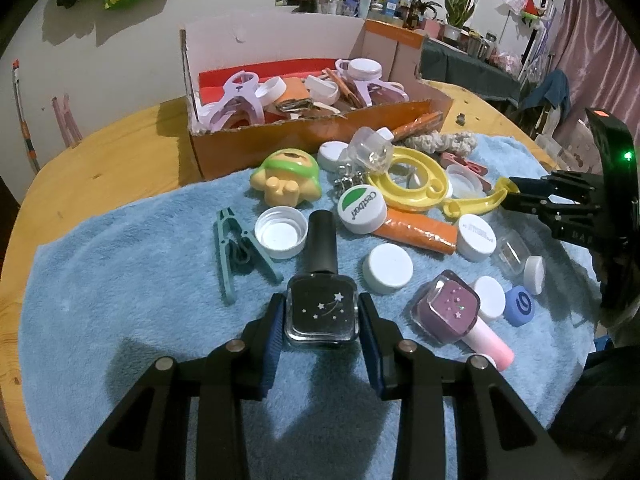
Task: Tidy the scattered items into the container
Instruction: 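Lift the black bottle with left gripper while right gripper lifts the yellow cup, then carry both held items over the red-lined cardboard box with both grippers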
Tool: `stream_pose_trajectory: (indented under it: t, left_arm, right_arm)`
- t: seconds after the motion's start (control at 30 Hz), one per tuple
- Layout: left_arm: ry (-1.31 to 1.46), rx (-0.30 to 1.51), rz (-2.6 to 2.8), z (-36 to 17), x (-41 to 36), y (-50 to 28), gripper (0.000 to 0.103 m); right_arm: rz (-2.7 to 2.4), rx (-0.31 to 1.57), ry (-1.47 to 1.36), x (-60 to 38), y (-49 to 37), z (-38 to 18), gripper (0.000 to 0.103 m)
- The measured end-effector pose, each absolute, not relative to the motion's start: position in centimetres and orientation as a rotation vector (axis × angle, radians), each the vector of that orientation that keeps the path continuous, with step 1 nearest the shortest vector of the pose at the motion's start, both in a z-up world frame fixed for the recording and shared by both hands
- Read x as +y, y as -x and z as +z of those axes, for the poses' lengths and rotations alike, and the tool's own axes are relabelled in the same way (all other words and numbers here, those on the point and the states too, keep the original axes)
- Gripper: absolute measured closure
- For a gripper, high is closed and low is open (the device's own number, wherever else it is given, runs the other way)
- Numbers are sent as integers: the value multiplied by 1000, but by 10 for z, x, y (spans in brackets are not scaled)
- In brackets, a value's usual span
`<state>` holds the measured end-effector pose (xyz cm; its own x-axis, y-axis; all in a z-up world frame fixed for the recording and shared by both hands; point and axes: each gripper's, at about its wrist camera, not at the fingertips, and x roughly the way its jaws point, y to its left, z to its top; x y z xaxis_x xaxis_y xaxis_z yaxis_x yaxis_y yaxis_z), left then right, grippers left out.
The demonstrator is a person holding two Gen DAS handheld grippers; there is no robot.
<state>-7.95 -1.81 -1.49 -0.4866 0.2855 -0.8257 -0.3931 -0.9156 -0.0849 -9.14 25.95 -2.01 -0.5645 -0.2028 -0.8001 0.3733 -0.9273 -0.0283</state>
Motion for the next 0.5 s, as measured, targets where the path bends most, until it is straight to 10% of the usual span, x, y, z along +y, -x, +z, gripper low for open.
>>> stream_pose_trajectory:
  t: [0.5]
  left_arm:
    - [1239,137,2466,9,-23,76,65]
  right_arm:
    - [-2521,252,-1154,255,82,14,74]
